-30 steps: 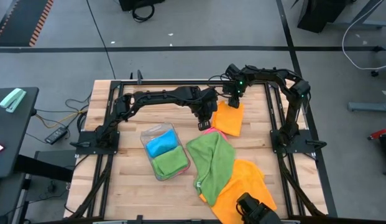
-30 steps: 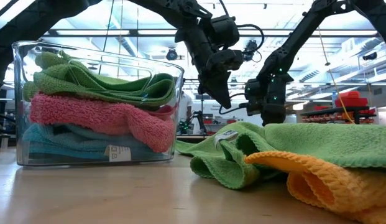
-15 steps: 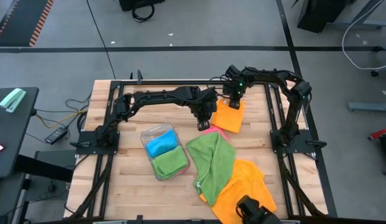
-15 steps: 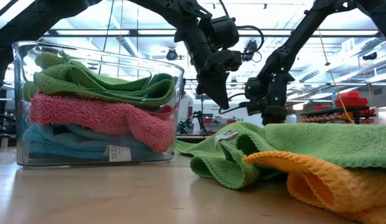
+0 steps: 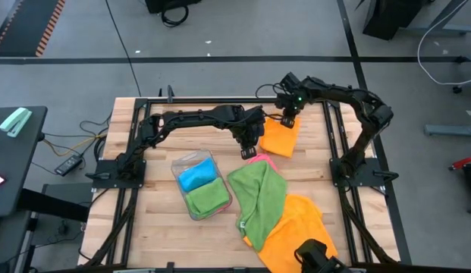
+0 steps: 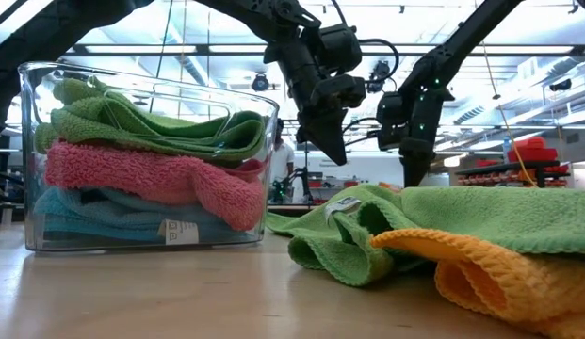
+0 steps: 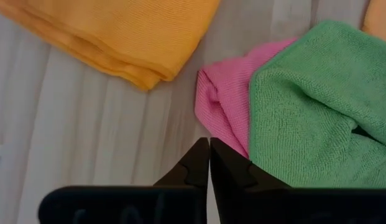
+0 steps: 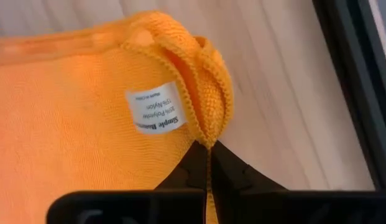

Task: Fold microfiber towels
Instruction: Fold the left yellow towel

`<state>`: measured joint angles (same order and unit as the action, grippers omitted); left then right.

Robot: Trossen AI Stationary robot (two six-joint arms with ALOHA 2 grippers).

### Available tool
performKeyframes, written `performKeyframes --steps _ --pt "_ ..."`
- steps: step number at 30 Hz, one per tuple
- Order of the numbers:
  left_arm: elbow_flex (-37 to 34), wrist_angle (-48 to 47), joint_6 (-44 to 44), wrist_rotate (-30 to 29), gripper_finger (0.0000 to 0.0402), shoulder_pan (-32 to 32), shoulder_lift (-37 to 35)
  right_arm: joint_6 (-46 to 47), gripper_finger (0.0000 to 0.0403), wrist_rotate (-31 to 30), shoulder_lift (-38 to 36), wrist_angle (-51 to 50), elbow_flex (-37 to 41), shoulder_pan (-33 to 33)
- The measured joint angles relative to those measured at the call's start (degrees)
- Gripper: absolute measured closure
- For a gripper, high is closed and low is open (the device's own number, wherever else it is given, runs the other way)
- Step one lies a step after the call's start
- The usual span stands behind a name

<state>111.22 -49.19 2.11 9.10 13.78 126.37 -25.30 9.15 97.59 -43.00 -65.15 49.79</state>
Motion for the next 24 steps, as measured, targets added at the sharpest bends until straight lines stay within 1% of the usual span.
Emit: performKeyframes --steps 5,9,16,24 --pt "0.00 0.78 -0.27 0.00 0.0389 0.46 -0.04 5.80 0.0395 -4.48 -0.38 -3.13 -0.04 -1.46" --pt "0.00 1.29 -1.59 0.00 0.0391 1.15 -0.48 10.29 0.0395 -4.24 -0.43 -3.40 -0.04 -4.83" --pt "0.00 1.54 -1.93 -0.01 0.0376 2.19 -1.74 16.62 0.0395 -3.79 0.10 -2.80 -0.04 -11.33" --pt "0.00 0.52 -3.00 -0.01 0.0390 2.95 -2.83 21.92 0.0395 -0.46 0.27 -3.30 0.05 -15.62"
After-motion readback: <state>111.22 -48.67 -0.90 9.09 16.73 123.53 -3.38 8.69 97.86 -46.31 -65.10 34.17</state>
